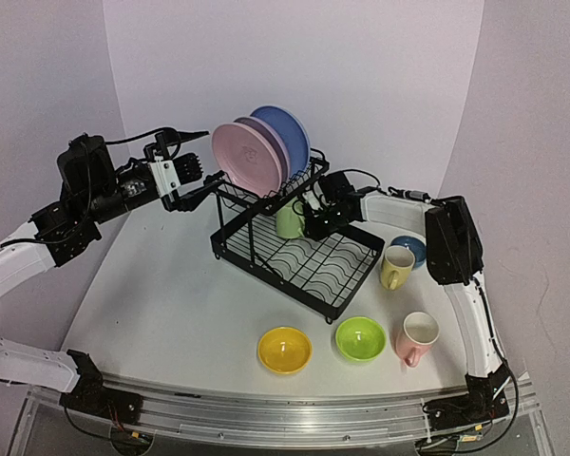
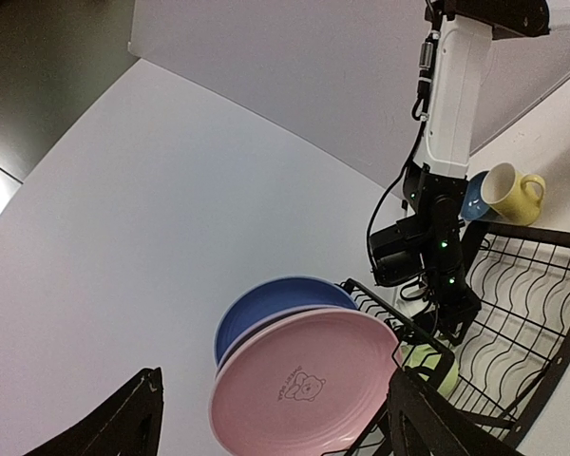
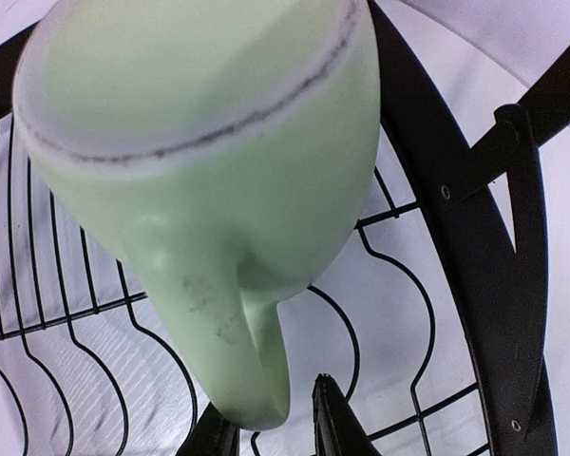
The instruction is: Load the mixed dishes into the dish rack
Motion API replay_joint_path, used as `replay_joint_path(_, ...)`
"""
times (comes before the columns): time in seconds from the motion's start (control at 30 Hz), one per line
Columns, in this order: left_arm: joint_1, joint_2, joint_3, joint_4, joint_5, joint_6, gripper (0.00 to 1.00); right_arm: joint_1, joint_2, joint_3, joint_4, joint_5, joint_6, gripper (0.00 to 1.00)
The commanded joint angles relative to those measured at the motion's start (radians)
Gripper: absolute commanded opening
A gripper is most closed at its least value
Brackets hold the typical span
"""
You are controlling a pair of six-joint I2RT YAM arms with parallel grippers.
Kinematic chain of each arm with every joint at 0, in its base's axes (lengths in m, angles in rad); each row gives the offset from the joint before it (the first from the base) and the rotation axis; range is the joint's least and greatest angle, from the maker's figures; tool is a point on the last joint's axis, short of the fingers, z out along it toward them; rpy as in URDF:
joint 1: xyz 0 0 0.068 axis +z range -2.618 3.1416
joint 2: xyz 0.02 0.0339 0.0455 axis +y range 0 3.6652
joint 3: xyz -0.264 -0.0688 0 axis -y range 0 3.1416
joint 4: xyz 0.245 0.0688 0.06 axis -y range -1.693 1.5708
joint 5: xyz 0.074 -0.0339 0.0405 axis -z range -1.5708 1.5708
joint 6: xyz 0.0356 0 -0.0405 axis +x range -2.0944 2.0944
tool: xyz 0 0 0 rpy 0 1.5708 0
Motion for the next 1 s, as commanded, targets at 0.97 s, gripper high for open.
replay_joint_path(0.97, -0.002, -0.017, 0.035, 0.026, -0.032, 0.035, 0.81, 0.006, 0.125, 0.132, 0.245, 0.013, -0.09, 0.1)
